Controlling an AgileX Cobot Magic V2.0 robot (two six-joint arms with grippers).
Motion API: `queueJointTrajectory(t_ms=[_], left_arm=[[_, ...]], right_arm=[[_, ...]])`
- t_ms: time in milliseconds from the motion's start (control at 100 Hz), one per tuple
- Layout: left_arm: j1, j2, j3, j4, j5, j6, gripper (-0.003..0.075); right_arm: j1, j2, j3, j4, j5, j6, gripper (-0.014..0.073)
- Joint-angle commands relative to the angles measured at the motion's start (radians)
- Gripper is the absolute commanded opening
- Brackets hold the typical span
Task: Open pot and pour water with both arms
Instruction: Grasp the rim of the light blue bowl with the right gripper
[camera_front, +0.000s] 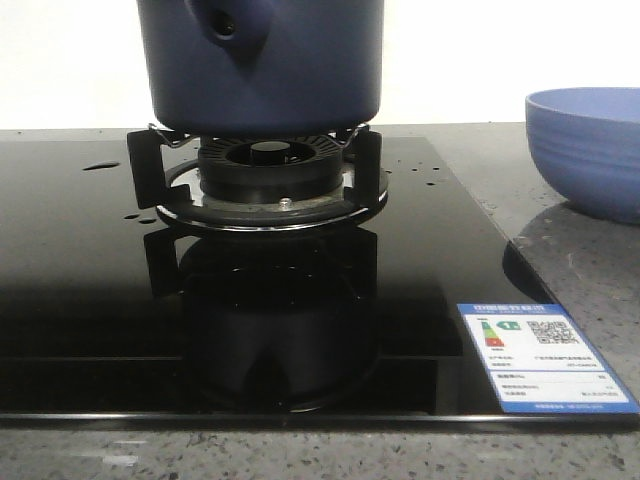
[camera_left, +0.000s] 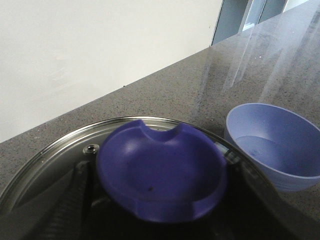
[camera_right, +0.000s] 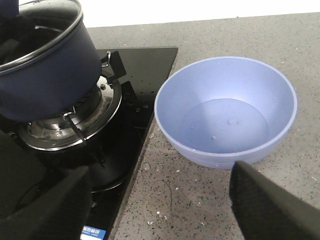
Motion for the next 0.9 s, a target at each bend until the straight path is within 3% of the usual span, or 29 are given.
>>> queueJointTrajectory(t_ms=[0,360,890], left_arm=[[-0.01,-0.03,-0.039,-0.052,-0.001,0.001,0.0493],[-0.01,-0.03,-0.039,-0.052,0.009,0.001,0.0357],[-0.001,-0.072,-0.062,-0.093,0.025,0.001,0.0354]], right_arm=[[0.0,0.013,-0.034,0.022,-0.055,-0.01,0.0517],[0.0,0.013,-0.034,0.022,-0.049,-0.01,0.0517],[0.0,0.079,-0.045,0.005,-0.026,-0.008,0.0517]])
